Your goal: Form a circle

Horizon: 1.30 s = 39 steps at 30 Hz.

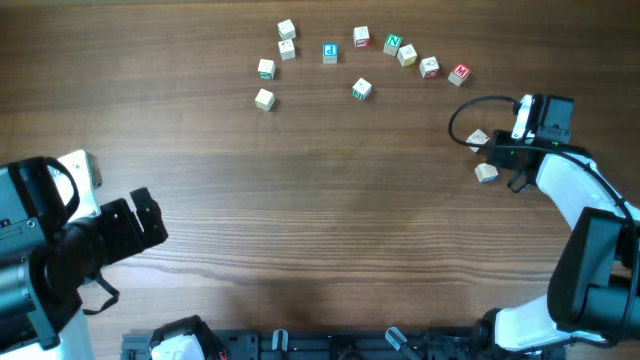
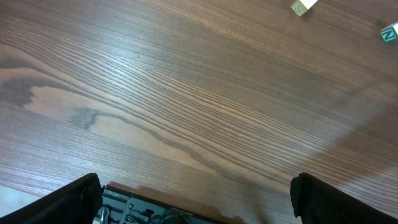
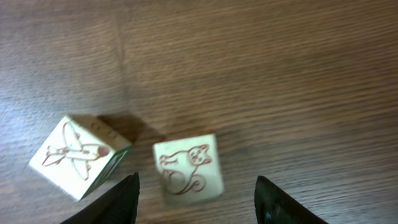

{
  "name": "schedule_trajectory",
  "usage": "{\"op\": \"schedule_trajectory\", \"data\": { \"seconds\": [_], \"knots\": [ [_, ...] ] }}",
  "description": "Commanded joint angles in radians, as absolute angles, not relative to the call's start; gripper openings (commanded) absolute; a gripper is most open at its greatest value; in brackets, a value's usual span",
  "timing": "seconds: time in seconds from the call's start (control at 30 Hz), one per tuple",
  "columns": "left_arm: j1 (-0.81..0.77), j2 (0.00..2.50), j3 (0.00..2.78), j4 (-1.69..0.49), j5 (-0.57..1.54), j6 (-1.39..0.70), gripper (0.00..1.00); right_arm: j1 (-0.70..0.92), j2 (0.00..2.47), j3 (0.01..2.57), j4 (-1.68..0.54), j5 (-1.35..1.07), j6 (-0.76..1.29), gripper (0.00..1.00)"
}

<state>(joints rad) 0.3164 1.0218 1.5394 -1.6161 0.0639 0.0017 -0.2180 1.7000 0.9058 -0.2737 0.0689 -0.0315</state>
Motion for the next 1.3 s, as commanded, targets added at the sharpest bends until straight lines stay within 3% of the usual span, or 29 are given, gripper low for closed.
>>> {"op": "schedule_trajectory", "data": {
  "seconds": [0.0, 0.83, 1.27],
  "knots": [
    [0.324, 1.014, 1.534, -1.613, 0.054, -0.008, 1.0, -0.22, 1.715, 0.925, -0.257, 0.138, -0.013, 0.6],
    [0.324, 1.014, 1.534, -1.613, 0.054, -0.008, 1.0, -0.22, 1.763, 0.925, -0.279, 0.152, 0.062, 0.59],
    [0.324, 1.014, 1.534, -1.613, 0.054, -0.008, 1.0, -0.22, 1.763, 0.941, -0.271, 0.089, -0.078, 0.6]
  ]
}}
